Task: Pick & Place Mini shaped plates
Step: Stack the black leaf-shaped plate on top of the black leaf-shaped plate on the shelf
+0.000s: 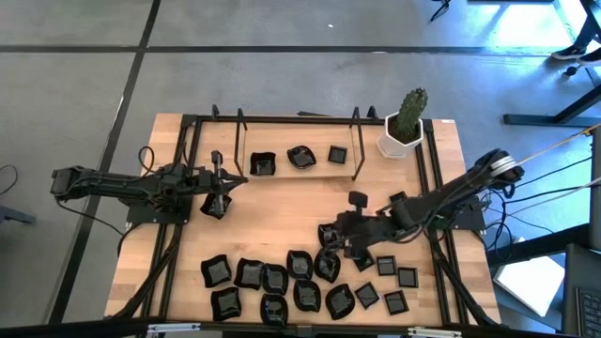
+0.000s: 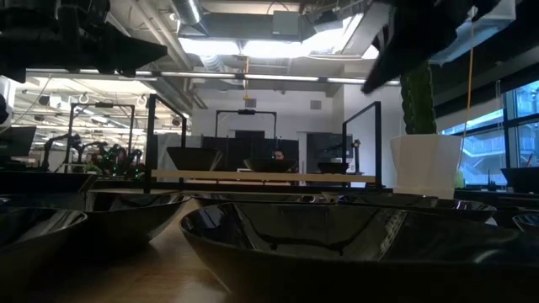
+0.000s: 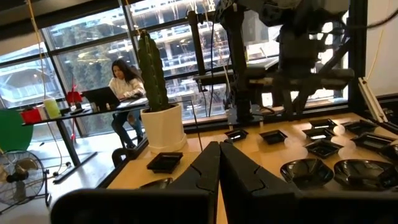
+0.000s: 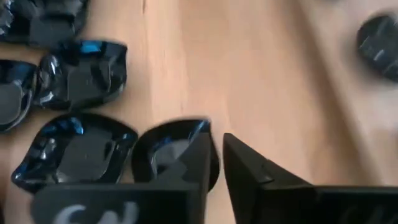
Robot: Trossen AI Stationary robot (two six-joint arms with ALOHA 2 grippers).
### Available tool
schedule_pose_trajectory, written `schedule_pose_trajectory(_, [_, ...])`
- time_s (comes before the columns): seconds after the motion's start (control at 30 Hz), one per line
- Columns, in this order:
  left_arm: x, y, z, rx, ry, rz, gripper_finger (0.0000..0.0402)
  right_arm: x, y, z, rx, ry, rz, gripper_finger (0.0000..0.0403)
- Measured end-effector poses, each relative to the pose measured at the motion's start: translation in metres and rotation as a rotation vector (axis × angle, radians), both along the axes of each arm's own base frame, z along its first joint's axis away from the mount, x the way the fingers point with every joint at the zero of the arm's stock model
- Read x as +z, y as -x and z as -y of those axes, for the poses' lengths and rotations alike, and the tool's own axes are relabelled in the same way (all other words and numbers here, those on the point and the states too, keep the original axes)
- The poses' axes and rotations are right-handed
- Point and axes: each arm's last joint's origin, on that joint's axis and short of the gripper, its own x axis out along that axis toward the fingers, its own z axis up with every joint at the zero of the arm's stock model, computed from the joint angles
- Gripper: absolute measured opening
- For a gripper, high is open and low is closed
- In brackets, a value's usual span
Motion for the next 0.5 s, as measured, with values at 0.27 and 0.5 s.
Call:
schedule_pose_trajectory(0.27, [0.0, 0.0, 0.0, -0.001, -0.002, -0.001, 0.0006, -0.035, -0.014, 0.003, -0.084, -0.145, -0.144, 0.017])
schedule_pose_trajectory(0.5, [0.0, 0.0, 0.0, -0.001, -0.001, 0.0, 0.0006, -0.062, -0.026, 0.008, -0.14, -0.168, -0.221, 0.0235])
